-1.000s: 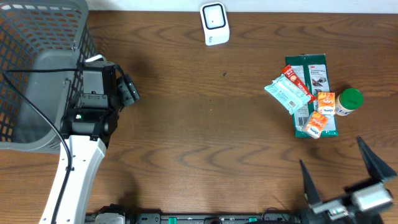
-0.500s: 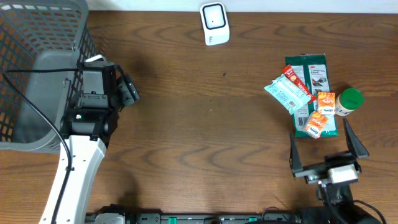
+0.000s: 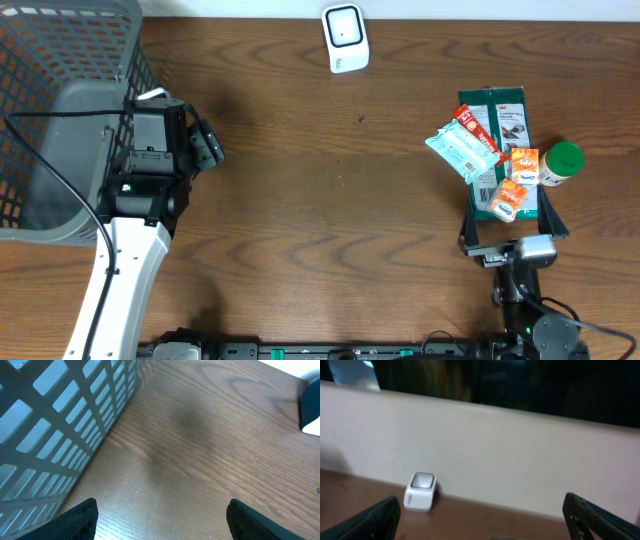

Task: Scan the item barcode

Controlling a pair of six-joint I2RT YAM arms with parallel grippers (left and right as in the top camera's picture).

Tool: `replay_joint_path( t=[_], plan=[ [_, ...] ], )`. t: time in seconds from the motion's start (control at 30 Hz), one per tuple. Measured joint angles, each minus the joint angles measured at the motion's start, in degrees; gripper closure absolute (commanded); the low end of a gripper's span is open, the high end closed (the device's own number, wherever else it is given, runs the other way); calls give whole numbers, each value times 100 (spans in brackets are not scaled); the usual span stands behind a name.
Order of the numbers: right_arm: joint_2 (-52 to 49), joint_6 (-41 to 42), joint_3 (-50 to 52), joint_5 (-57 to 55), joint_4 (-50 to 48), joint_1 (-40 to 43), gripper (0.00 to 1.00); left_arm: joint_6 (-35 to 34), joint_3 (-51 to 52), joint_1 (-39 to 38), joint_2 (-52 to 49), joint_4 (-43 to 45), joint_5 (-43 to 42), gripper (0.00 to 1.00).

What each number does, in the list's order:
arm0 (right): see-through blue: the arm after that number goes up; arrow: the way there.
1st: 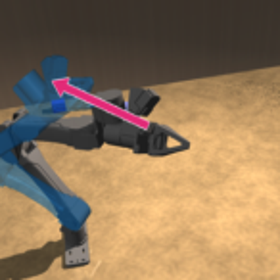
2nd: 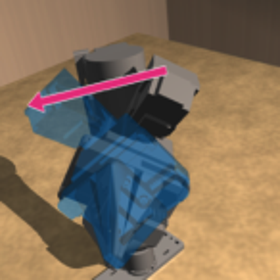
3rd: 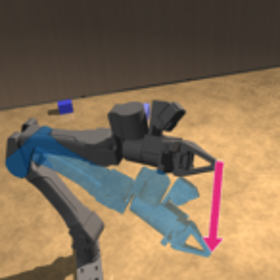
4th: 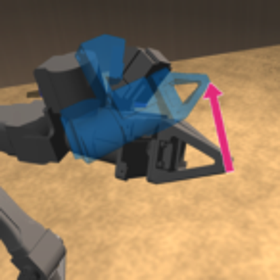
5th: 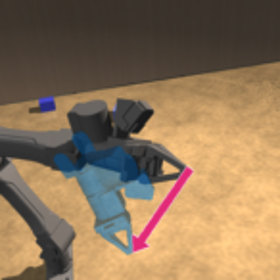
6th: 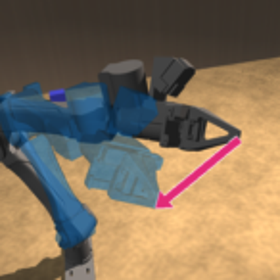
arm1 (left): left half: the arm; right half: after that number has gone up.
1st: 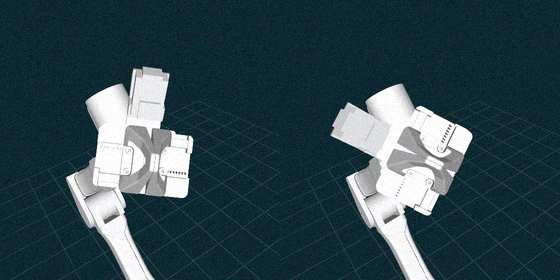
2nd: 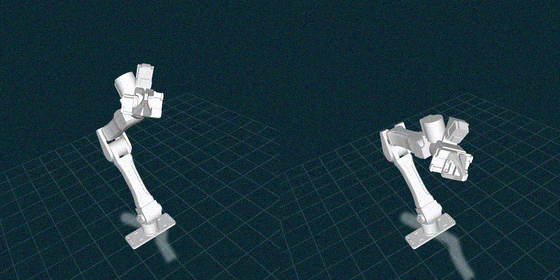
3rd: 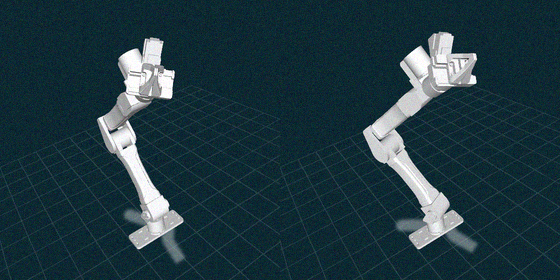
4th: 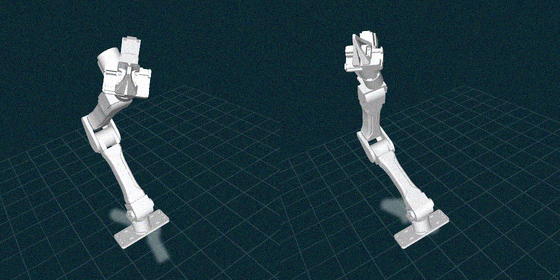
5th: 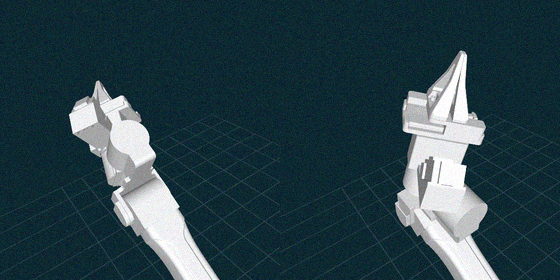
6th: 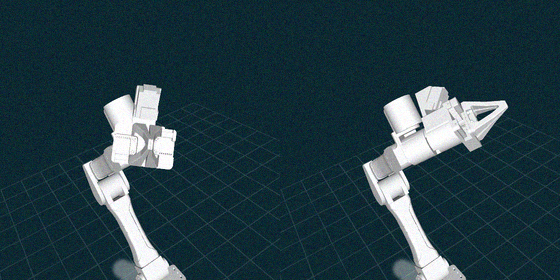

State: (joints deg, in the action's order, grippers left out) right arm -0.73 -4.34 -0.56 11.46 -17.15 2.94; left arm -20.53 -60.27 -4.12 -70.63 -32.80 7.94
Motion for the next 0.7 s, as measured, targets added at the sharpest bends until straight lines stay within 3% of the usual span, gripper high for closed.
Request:
replay_joint_path(
  t=[0.33,0.7],
  plan=[
    [9,129,17,-479,2048,0,1,0,0,0,0,2,0,17],
    [7,686,17,-942,2100,0,1,0,0,0,0,0,-2,17]
  ],
)
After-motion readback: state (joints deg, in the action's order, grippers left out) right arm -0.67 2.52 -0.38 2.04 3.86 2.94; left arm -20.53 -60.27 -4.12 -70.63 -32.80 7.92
